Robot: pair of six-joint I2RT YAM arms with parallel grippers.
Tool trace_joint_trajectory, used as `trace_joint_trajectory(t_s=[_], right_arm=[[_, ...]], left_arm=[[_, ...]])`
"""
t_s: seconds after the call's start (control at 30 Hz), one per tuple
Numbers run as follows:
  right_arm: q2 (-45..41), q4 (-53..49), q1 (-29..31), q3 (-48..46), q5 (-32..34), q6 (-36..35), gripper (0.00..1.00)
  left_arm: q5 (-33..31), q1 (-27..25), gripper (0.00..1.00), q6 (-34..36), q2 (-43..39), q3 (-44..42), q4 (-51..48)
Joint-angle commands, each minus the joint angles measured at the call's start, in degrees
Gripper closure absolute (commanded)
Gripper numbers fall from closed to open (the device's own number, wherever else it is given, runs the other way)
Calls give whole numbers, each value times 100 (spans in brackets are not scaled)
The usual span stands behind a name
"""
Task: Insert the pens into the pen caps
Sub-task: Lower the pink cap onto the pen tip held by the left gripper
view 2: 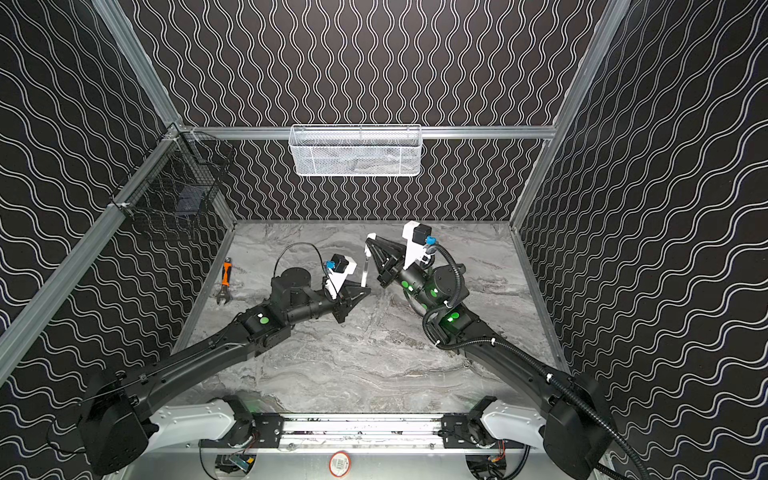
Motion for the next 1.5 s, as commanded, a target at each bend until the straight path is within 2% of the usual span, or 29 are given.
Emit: trace_joint_trajectory(t_s=[0.0,0.47,1.0,1.47], right_arm=[[25,106,6,-40,-67,72,87],[-169,-63,13,-325,-245,182,87],[-4,260,16,-329,-224,279,86],[11,207,60,-378,-170,104,86]], left_arm=[[-8,-12,100,104,-14,27,124],[-108,-20,100,19,-14,45,79],[-17,-16,100,-48,-5,43,136],[-8,-18,100,-78,38,87,79]])
